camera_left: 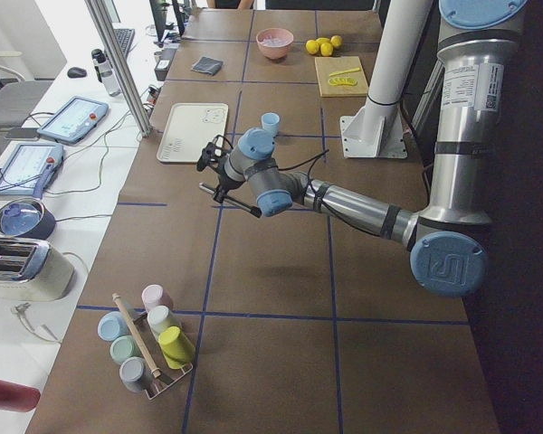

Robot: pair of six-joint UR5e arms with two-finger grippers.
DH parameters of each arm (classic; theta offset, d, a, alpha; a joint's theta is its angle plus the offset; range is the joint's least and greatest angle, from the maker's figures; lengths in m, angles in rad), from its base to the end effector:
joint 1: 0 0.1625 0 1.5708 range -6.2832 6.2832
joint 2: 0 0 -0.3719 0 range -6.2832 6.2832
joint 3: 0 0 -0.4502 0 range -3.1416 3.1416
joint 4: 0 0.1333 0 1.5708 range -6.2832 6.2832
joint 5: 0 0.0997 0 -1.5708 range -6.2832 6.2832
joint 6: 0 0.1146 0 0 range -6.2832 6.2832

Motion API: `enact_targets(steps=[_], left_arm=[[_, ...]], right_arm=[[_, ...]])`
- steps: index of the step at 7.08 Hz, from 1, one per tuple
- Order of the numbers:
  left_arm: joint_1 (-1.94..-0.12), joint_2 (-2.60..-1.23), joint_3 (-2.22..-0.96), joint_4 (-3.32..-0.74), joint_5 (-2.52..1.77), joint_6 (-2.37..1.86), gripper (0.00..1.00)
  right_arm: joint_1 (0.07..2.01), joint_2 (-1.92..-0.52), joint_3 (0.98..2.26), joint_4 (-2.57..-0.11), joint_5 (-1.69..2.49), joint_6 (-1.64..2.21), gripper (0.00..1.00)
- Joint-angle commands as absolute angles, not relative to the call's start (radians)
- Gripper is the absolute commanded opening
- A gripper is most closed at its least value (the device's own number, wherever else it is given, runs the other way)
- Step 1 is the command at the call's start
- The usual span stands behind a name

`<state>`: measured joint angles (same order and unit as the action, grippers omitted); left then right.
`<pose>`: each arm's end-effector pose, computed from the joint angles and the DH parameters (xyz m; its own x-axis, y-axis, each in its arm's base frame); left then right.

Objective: Mash ice and strawberries in cup
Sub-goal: 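Lift the steel pestle upright and carry it toward the cup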

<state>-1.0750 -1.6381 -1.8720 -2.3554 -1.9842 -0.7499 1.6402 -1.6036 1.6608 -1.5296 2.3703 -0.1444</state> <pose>0.1998 -0.5529 0.3228 0.5931 0.3120 -0.7422 0.2887 0.7782 0.5578 0.0888 -0.5395 0.5782 0.7029 -0.1646 0.6920 0.0325 0.9793 0.1999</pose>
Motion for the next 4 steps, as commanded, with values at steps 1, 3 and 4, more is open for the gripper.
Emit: enact_targets(steps=[1, 3, 4], left_arm=[[-0.949, -1.663, -1.997, -2.361, -1.727, -0.855, 0.00], [-0.777, -1.663, -2.060, -2.368, -1.407, -0.881, 0.00], [-0.761, -1.663, -2.080, -2.384, -1.369, -0.844, 0.00]], right_arm=[[1.640, -1.603, 1.664, -1.531, 2.373, -0.144, 0.99], [1.640, -1.605, 1.660, -1.534, 2.379, -0.144, 0.99], [1.640, -1.605, 1.660, -1.535, 2.381, -0.144, 0.99]])
